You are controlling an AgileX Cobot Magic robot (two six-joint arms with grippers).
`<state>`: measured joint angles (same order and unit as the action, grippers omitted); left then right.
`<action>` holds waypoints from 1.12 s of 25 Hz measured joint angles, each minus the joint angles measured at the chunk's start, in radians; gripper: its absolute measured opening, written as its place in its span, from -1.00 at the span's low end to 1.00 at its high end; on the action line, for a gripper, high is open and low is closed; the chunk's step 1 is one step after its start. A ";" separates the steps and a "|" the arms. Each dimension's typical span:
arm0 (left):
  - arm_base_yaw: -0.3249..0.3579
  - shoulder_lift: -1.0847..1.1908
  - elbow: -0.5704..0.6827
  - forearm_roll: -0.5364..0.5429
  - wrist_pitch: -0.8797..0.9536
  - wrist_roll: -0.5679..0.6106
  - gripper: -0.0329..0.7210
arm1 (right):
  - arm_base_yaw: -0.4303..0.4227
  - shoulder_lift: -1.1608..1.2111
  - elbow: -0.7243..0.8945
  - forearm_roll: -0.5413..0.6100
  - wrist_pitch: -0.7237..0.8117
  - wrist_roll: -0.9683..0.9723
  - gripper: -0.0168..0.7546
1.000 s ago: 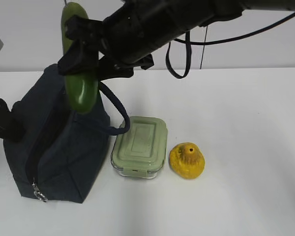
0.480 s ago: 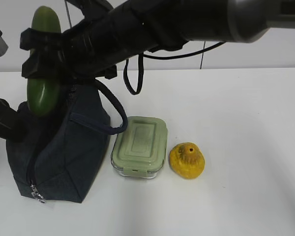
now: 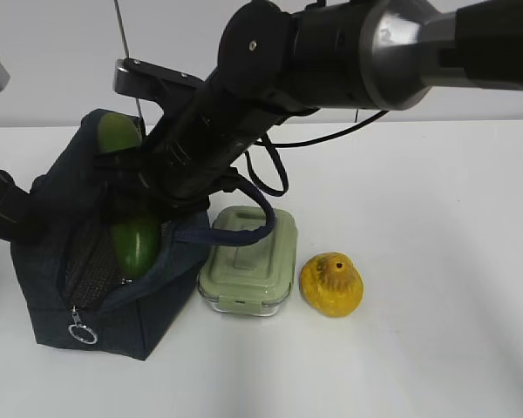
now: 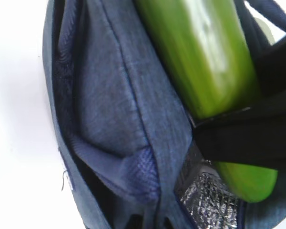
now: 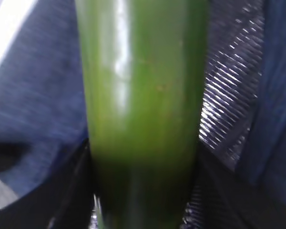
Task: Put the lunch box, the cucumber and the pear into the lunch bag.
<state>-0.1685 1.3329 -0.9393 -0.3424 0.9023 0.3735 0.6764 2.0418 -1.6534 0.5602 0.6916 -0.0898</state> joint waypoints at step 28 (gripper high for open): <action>0.000 -0.041 0.001 -0.003 0.004 0.000 -0.91 | 0.000 0.000 -0.005 -0.156 0.117 0.102 0.60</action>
<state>-0.1685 1.2922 -0.9382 -0.3454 0.9060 0.3732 0.6764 2.0418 -1.6581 0.4040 0.8086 0.0126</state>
